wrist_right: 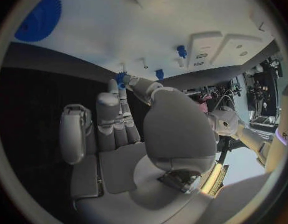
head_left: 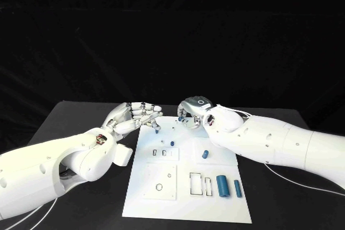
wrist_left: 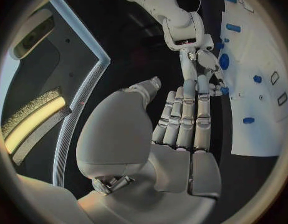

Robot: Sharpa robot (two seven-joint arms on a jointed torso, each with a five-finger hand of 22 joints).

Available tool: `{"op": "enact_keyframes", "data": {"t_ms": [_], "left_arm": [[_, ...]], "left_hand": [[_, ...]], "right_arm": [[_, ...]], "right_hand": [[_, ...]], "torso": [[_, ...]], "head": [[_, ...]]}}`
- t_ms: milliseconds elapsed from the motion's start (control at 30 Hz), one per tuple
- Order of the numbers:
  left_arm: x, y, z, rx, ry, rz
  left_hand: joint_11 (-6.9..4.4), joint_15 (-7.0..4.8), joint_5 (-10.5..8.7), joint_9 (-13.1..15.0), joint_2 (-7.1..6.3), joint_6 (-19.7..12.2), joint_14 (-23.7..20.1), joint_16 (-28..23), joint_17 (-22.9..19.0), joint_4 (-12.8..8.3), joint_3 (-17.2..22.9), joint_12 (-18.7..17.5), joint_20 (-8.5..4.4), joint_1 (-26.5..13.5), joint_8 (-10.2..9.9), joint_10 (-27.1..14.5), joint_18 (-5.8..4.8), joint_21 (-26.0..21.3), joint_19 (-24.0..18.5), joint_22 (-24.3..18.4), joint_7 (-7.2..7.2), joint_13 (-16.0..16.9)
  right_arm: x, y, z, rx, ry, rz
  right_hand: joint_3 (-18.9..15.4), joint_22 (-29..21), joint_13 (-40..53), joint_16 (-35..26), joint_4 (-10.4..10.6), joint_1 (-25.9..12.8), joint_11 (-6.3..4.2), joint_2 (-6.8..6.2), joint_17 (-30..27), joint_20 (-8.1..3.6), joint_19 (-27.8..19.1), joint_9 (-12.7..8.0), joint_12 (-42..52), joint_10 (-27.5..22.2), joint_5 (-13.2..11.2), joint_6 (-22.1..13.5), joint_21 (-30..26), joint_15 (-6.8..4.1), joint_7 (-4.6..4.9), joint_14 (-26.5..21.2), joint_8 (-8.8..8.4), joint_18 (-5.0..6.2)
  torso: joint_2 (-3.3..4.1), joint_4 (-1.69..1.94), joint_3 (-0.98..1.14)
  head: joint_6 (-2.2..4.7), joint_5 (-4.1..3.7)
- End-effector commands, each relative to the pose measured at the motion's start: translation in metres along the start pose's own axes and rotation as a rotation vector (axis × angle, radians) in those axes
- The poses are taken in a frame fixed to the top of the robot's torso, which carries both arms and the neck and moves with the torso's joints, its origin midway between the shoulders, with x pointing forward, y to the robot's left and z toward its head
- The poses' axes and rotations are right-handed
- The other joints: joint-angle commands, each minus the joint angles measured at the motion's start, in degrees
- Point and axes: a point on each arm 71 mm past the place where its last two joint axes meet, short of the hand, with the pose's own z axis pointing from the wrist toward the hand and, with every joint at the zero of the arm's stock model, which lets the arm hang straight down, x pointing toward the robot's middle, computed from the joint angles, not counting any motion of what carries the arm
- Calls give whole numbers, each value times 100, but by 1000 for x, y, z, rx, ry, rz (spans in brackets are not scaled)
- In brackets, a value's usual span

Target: Assemble the parts on the task board

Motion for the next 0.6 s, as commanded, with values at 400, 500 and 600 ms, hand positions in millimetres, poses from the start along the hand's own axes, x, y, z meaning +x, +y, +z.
{"op": "enact_keyframes", "data": {"t_ms": [400, 500, 600], "left_arm": [[4, -6, 4, 15, 25, -11], [4, -7, 4, 17, 25, -10], [4, -8, 4, 18, 26, -9]], "left_hand": [[-2, 19, -28, 9, 37, -46, -43, 9, -7, -10, 32, -34, 14, -35, -43, -38, 43, 40, -56, 12, 44, -7], [-2, 19, -28, 9, 37, -46, -43, 9, -7, -10, 32, -34, 14, -35, -43, -38, 43, 40, -56, 12, 44, -7], [-2, 19, -28, 9, 37, -46, -43, 9, -7, -10, 32, -34, 14, -35, -43, -38, 43, 40, -56, 12, 44, -7]], "right_arm": [[3, 3, 9, 6, 2, 1], [4, 3, 9, 6, 7, 4], [6, 4, 9, 5, 13, 7]], "right_hand": [[31, 209, -10, 44, 19, -58, 32, -23, 4, 14, 42, 5, -13, 0, -37, -42, 31, -23, 16, -13, 24, -106], [31, 209, -10, 44, 19, -58, 32, -23, 4, 14, 42, 5, -13, 0, -37, -42, 31, -23, 16, -13, 24, -106], [30, 206, -11, 47, 26, -69, 37, -32, -3, 19, 40, 13, -14, -10, -38, -57, 28, -20, 22, -15, 19, -104]], "torso": [[84, 82, -74], [97, 87, -78], [107, 94, -83]], "head": [[16, -40], [16, -40], [8, -35]]}}
